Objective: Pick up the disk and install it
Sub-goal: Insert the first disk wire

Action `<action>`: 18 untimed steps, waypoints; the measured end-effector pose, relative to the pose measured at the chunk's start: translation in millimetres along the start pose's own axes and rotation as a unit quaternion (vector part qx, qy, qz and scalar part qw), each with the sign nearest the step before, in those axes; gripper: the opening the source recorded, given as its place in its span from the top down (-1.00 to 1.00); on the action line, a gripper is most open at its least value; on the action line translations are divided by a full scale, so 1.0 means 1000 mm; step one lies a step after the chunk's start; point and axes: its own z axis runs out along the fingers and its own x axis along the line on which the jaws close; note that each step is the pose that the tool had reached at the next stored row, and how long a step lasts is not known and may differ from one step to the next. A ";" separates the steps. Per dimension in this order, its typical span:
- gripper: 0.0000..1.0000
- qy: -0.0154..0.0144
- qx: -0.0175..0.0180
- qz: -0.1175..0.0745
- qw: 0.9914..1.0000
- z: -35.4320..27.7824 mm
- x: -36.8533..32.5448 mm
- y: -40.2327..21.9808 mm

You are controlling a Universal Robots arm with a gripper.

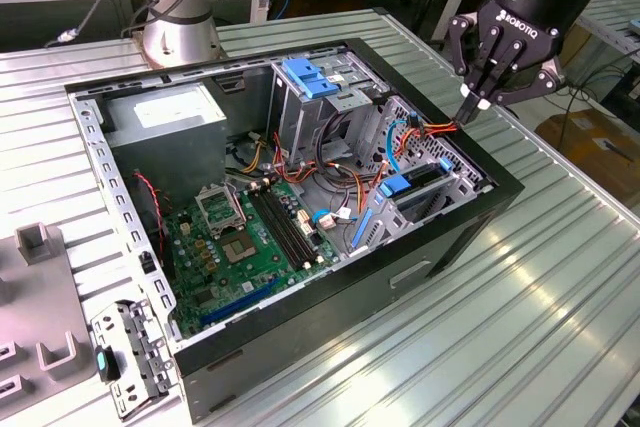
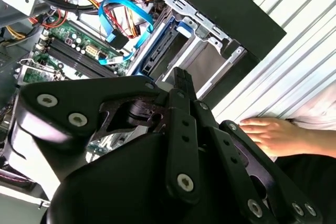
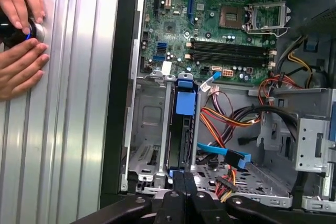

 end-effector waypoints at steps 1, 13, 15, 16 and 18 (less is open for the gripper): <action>0.79 0.000 0.000 -0.003 1.000 -0.0028 0.0000 -0.0001; 0.79 0.000 0.001 -0.039 0.999 -0.0036 -0.0006 -0.0138; 0.79 0.000 0.001 -0.041 0.999 -0.0019 -0.0013 -0.0201; 0.79 0.000 0.001 -0.042 0.999 -0.0012 -0.0018 -0.0231; 0.79 0.000 0.001 -0.044 0.999 0.0000 -0.0027 -0.0280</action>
